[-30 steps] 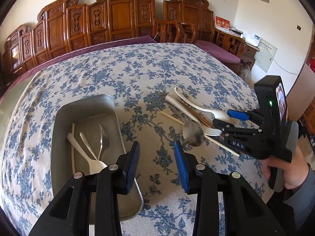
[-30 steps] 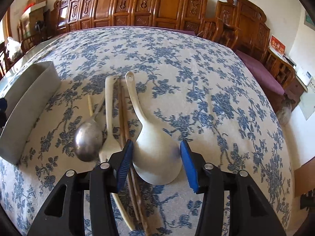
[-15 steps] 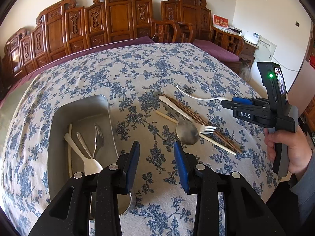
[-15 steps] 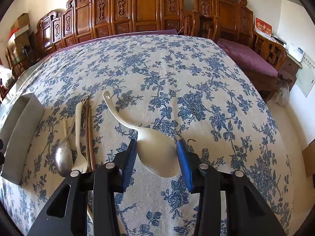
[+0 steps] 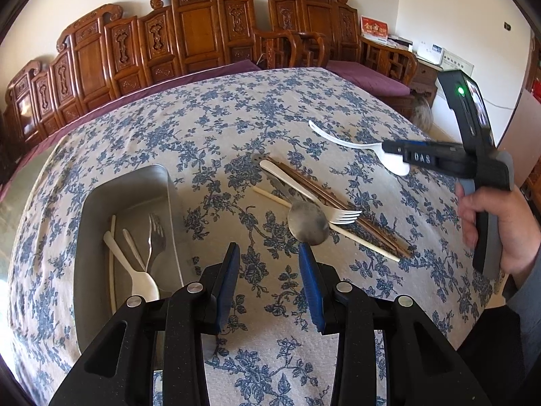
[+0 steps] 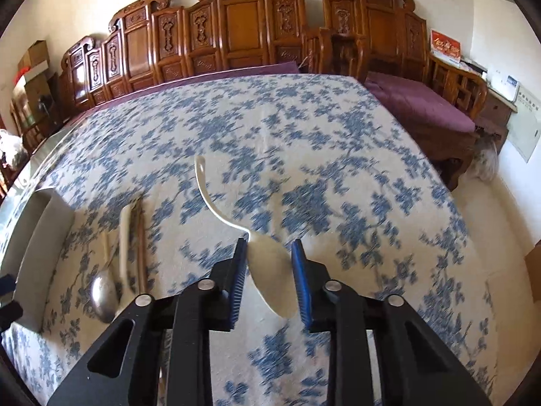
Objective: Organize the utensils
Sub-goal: 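Reach the right gripper back to the pile and grasp another utensil, then grasp the smiley-face metal spoon with the left gripper while the right gripper holds the white spoon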
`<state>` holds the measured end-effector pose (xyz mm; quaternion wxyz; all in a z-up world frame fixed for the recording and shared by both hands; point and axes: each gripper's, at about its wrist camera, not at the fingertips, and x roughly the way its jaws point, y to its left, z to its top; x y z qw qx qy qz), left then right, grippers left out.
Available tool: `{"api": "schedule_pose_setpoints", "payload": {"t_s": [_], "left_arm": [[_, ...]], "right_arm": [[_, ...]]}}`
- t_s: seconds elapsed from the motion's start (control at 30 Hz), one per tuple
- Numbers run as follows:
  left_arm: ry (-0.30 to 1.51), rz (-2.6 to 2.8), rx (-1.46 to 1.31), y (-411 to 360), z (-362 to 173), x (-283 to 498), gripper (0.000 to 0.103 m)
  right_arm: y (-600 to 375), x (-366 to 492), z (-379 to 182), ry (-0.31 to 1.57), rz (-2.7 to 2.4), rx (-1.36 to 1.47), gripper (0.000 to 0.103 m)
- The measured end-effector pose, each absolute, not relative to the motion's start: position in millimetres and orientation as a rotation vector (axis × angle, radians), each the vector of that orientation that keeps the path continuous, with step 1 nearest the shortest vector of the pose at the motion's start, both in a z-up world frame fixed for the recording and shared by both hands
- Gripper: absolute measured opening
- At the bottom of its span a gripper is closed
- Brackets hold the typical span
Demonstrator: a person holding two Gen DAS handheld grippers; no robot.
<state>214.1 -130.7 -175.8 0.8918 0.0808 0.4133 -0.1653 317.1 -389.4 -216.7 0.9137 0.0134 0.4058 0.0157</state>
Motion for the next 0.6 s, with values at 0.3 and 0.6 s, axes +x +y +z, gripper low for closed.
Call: {"api": "schedule_pose_setpoints", "payload": {"t_s": [0.3,0.6], "left_arm": [[0.872,-0.336,0.195,-145,-179,217,0.034],[0.926,-0.326,0.144,-156,-194,250,0.034]], "right_arm": [[-401,323,-225,0.868,0.043,0.034,0.008],[-411,315,-223,0.86,0.057,0.097,0.008]]}}
